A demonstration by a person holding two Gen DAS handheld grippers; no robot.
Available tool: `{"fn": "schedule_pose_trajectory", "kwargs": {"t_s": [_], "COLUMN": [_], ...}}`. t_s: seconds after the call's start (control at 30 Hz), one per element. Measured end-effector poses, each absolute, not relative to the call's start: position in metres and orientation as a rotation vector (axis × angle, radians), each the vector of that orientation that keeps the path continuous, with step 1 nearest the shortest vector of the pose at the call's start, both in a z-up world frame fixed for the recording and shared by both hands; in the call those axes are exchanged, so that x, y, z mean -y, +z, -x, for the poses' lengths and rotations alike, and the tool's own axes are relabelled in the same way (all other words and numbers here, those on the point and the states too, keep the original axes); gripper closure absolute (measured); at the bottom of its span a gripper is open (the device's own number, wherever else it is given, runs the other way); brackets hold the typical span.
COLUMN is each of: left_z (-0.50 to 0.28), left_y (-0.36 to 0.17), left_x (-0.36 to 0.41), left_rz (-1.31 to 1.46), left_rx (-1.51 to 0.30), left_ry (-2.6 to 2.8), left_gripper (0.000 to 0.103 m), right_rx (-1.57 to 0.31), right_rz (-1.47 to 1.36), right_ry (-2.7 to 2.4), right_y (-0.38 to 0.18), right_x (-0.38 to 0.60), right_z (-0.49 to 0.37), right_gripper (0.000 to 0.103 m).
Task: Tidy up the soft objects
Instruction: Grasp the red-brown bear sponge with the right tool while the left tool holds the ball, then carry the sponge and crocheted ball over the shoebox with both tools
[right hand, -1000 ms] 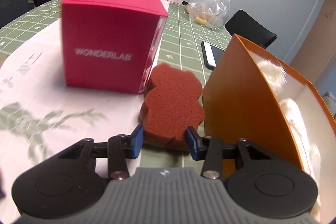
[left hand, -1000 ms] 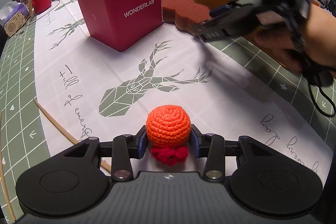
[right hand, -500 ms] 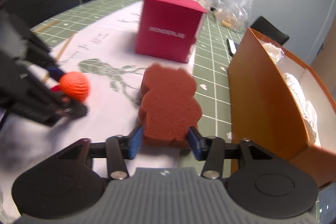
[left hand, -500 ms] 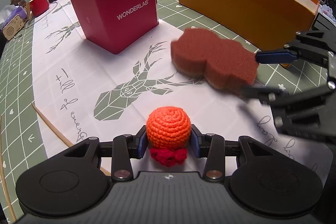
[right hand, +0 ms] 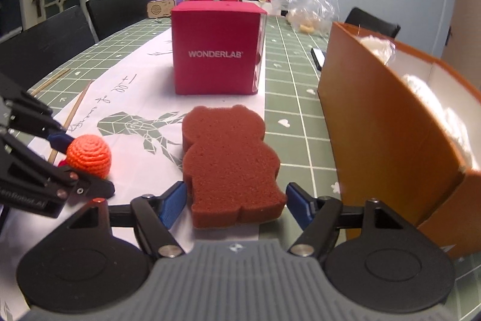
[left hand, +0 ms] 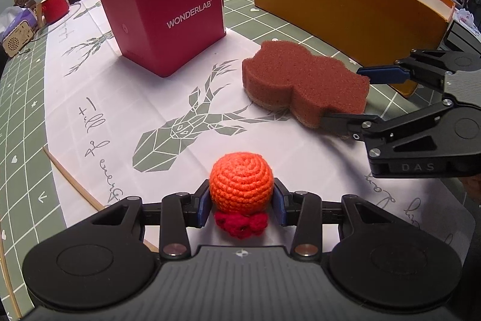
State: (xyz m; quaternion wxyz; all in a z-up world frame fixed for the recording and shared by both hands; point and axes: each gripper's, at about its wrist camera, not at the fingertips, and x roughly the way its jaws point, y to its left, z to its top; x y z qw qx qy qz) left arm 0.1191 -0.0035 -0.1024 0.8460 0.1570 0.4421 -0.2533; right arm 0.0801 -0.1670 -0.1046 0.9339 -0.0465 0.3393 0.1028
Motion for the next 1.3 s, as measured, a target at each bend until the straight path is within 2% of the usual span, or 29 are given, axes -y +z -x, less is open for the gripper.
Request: {"fn": "schedule_pose_trajectory", "kwargs": {"t_s": [0.1,0.23,0.33,0.4,0.9,1.3], "left_z": [-0.119,-0.118,-0.117,-0.115,-0.103,-0.082], "left_y": [-0.102,-0.102,-0.103,-0.102,-0.08,-0.066], "left_x": [0.003,0.004,0.004,0.004,-0.008,0.01], "left_rz": [-0.33,-0.333,-0.333,-0.344,-0.271,-0.187], "left_rx": [-0.931,-0.927,-0.922,-0.918,-0.868,-0.836], "left_ry": [-0.535,-0.529,-0.526,-0.534,-0.52,-0.547], "left_gripper": [0.053,0.052,0.053,0.058,0.059,0.059], "right_rx": [-0.688,-0.68,-0.674,-0.671,-0.573,-0.521], "right_rz": [0.111,0.084,0.073,0.07,0.053,-0.026], "right_ry": [0.205,0.212,0.222,0.228,0.271,0.319], "right_y": [-0.107,-0.106,-0.107,-0.106,-0.089,-0.07], "right_x": [0.163,0.165,0.168,0.17,0.191,0.231], "right_z": [-0.083,-0.082,-0.078,-0.073,-0.032,-0.008], "right_gripper": [0.033,0.043,0.045,0.045,0.046,0.046]}}
